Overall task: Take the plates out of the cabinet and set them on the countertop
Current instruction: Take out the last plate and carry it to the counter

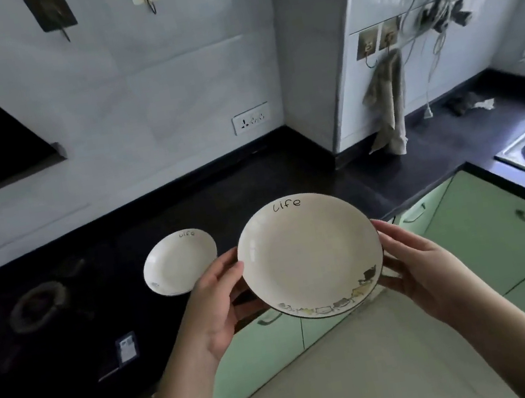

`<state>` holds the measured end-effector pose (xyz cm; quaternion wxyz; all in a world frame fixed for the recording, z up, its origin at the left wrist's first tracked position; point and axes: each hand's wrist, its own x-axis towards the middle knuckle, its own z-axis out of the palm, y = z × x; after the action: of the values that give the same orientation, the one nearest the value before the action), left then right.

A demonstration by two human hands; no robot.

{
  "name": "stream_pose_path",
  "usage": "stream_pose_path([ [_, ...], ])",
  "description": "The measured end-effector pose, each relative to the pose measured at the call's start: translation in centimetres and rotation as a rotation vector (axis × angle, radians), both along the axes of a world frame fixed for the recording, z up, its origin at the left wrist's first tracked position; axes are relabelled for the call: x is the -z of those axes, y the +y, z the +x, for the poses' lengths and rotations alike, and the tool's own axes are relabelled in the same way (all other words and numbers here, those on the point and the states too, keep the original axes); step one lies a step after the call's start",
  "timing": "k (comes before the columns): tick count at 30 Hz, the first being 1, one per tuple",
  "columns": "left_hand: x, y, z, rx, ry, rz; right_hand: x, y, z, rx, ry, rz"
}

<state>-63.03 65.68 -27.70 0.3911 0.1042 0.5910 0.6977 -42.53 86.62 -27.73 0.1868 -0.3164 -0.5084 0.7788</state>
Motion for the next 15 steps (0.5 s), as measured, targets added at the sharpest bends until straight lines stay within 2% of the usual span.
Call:
stream_pose_path([
  [10,3.7,6.3,-7.8,-0.079,-0.061,-0.043,3.5,7.9,-9.5,-0.084,-0.111,0.052],
  [15,7.2,11.4,-9.8,-0.142,-0.136,-0.094,6.9,14.7,-13.7,-0.154,-0.136,-0.006],
])
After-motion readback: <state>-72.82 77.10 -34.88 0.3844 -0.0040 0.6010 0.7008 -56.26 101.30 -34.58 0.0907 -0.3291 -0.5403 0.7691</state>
